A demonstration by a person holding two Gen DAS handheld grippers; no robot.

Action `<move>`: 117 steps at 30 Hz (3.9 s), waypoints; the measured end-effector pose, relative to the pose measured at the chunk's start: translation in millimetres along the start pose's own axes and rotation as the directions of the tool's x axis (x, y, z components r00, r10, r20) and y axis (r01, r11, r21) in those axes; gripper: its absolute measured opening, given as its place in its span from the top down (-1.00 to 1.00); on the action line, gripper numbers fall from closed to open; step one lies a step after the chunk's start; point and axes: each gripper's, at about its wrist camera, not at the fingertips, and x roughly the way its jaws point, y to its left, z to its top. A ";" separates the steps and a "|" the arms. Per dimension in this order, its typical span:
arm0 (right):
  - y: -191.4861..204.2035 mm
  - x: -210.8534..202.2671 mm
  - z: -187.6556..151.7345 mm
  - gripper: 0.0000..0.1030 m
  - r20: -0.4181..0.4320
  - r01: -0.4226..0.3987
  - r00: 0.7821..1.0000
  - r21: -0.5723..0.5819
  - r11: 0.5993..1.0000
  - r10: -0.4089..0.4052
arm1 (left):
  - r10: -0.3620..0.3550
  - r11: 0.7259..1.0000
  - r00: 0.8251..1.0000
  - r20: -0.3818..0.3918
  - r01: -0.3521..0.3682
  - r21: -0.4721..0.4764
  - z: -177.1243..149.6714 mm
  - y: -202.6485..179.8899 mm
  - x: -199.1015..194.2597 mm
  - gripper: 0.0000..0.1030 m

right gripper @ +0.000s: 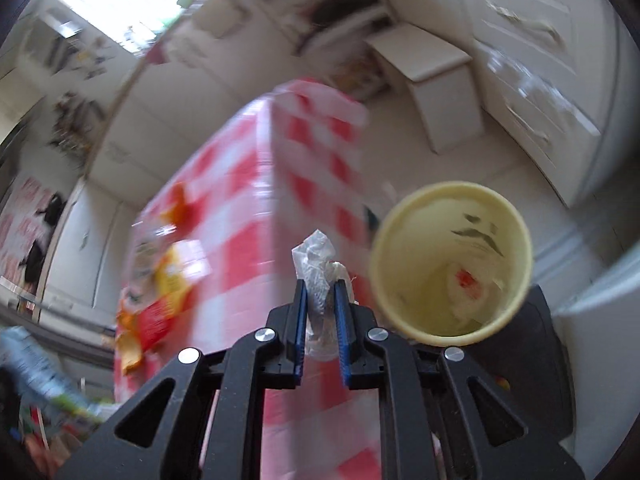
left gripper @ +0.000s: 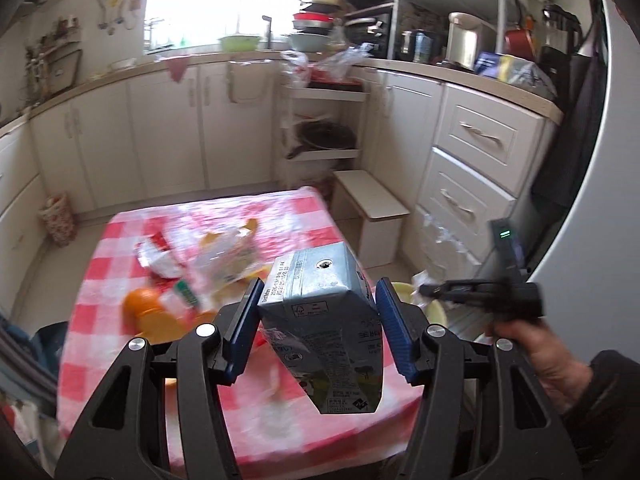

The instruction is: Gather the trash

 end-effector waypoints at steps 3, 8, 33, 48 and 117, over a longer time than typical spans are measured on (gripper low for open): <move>-27.6 28.3 18.3 0.65 -0.051 0.080 0.996 0.057 0.995 -0.077 | -0.043 0.999 0.999 -0.011 0.043 0.006 11.1 -26.1 25.9 -0.05; -44.9 36.2 38.7 0.06 -0.057 0.081 0.996 0.123 0.989 -0.074 | -0.088 0.996 0.994 -0.058 0.088 -0.004 25.6 -58.4 82.3 -0.05; 5.1 -99.8 79.6 -0.21 0.405 -0.126 0.908 0.019 0.992 0.107 | -0.047 0.998 0.956 -0.290 0.030 -0.064 5.1 -88.4 213.1 -0.28; 128.2 -66.3 21.3 -0.24 0.256 -0.165 0.938 -0.269 0.949 0.235 | 0.339 0.909 0.925 -0.173 -0.369 -0.191 -31.7 145.5 19.4 -0.63; 196.5 31.8 -78.3 -0.27 -0.100 -0.167 0.986 -0.445 0.880 0.136 | 0.308 0.867 0.906 -0.290 -0.393 -0.306 -86.3 204.6 42.3 -0.69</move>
